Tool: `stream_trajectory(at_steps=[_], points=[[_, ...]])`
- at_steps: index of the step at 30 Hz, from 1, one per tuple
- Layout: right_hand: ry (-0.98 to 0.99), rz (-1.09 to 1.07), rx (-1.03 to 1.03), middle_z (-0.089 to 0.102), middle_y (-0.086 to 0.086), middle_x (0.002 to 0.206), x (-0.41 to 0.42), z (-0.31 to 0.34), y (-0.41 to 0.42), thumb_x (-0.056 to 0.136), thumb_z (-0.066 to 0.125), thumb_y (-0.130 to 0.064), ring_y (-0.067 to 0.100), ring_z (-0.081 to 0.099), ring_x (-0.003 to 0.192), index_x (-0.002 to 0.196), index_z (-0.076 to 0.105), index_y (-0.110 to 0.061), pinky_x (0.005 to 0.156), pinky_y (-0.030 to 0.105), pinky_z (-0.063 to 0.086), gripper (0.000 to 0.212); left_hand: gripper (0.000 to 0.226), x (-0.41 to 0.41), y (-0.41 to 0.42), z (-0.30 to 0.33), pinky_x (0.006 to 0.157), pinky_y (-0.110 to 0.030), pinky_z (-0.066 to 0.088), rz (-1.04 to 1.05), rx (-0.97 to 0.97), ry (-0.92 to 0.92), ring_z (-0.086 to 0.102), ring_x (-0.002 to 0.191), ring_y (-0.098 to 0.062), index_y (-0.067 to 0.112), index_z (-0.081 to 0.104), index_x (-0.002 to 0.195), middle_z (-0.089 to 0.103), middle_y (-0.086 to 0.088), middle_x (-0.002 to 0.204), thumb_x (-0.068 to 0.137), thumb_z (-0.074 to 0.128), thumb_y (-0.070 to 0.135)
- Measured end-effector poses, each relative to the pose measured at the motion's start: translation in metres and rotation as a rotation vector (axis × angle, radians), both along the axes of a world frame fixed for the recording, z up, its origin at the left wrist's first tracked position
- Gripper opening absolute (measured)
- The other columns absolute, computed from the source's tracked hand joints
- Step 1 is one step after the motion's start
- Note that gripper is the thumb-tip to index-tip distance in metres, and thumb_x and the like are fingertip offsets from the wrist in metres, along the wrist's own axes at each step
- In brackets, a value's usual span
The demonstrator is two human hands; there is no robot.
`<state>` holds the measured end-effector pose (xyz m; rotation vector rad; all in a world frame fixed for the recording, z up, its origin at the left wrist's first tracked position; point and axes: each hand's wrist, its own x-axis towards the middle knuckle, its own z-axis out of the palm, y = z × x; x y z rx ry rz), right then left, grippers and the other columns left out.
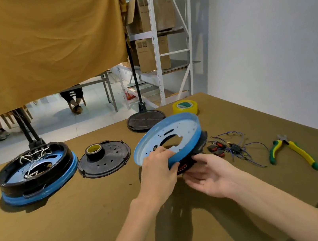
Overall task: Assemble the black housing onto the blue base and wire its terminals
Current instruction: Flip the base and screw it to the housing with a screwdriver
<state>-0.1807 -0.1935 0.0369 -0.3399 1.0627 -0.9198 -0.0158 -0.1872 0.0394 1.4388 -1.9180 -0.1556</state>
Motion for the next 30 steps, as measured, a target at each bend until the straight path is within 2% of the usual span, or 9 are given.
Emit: stream_trajectory(at_steps=[5, 10, 14, 17, 18, 20, 23, 26, 30], points=[[-0.353, 0.101, 0.104, 0.067, 0.032, 0.12, -0.005, -0.019, 0.011, 0.072, 0.073, -0.009, 0.04, 0.065, 0.116, 0.134, 0.051, 0.004, 0.091, 0.049, 0.056, 0.067, 0.021, -0.002, 0.003, -0.017, 0.099, -0.03, 0.033, -0.064, 0.02, -0.15, 0.053, 0.104, -0.011, 0.03, 0.072, 0.112, 0.065, 0.017, 0.107, 0.093, 0.066, 0.023], [-0.286, 0.095, 0.073, 0.072, 0.021, 0.099, -0.001, -0.025, 0.011, 0.061, 0.092, -0.011, 0.034, 0.073, 0.089, 0.136, 0.047, -0.017, 0.079, 0.044, 0.059, 0.088, 0.04, 0.015, 0.005, -0.036, 0.109, -0.029, 0.037, -0.112, -0.026, -0.056, 0.053, 0.111, -0.01, 0.028, 0.068, 0.13, 0.069, 0.014, 0.117, 0.093, 0.068, 0.013], [-0.284, 0.155, 0.09, 0.066, 0.016, 0.094, 0.008, -0.022, 0.012, 0.06, 0.1, -0.023, 0.028, 0.068, 0.077, 0.14, 0.048, -0.024, 0.069, 0.04, 0.058, 0.095, 0.048, 0.024, 0.014, -0.04, 0.105, -0.006, 0.029, -0.105, -0.033, 0.125, 0.048, 0.124, -0.002, 0.027, 0.062, 0.137, 0.065, 0.02, 0.119, 0.092, 0.07, 0.011], [-0.263, 0.173, 0.131, 0.062, 0.01, 0.082, 0.013, -0.021, 0.01, 0.062, 0.099, -0.029, 0.023, 0.064, 0.065, 0.137, 0.052, -0.017, 0.061, 0.036, 0.058, 0.09, 0.04, 0.03, 0.025, -0.049, 0.097, -0.005, 0.039, 0.092, -0.082, 0.372, 0.053, 0.12, 0.0, 0.029, 0.062, 0.126, 0.062, 0.016, 0.121, 0.092, 0.071, 0.011], [-0.258, 0.166, 0.14, 0.061, 0.009, 0.079, 0.013, -0.021, 0.009, 0.062, 0.098, -0.028, 0.021, 0.062, 0.062, 0.136, 0.052, -0.016, 0.058, 0.034, 0.057, 0.088, 0.034, 0.033, 0.028, -0.05, 0.09, -0.009, 0.046, 0.2, -0.013, 0.53, 0.058, 0.113, -0.003, 0.031, 0.06, 0.121, 0.063, 0.013, 0.118, 0.093, 0.071, 0.017], [-0.26, 0.154, 0.154, 0.059, 0.006, 0.073, 0.015, -0.02, 0.008, 0.063, 0.096, -0.025, 0.019, 0.059, 0.058, 0.133, 0.053, -0.013, 0.055, 0.03, 0.055, 0.083, 0.04, 0.038, 0.03, -0.047, 0.085, -0.023, 0.057, 0.328, 0.372, 0.879, 0.066, 0.107, -0.013, 0.024, 0.055, 0.129, 0.066, -0.001, 0.122, 0.094, 0.072, 0.033], [-0.266, 0.158, 0.157, 0.057, 0.003, 0.068, 0.024, -0.017, 0.009, 0.063, 0.096, -0.024, 0.015, 0.056, 0.053, 0.127, 0.056, -0.009, 0.049, 0.028, 0.053, 0.077, 0.095, 0.047, 0.025, -0.042, 0.092, -0.042, 0.059, 0.208, 0.878, 1.285, 0.067, 0.116, -0.031, 0.006, 0.027, 0.157, 0.055, -0.024, 0.144, 0.086, 0.078, 0.044], [-0.263, 0.176, 0.153, 0.057, 0.003, 0.067, 0.035, -0.018, 0.01, 0.063, 0.097, -0.024, 0.013, 0.054, 0.052, 0.125, 0.058, -0.006, 0.048, 0.027, 0.051, 0.075, 0.104, 0.05, 0.018, -0.031, 0.093, -0.043, 0.058, 0.115, 1.027, 1.311, 0.07, 0.108, -0.031, 0.003, 0.039, 0.148, 0.065, -0.023, 0.128, 0.071, 0.08, 0.06], [-0.206, 0.216, 0.127, 0.055, 0.002, 0.068, 0.049, -0.025, 0.012, 0.064, 0.097, -0.031, 0.013, 0.053, 0.054, 0.122, 0.064, -0.005, 0.05, 0.026, 0.053, 0.072, 0.084, 0.045, 0.01, -0.035, 0.078, -0.036, 0.064, 0.136, 1.012, 1.275, 0.077, 0.092, -0.025, 0.005, 0.055, 0.116, 0.073, -0.016, 0.108, 0.065, 0.082, 0.066]])
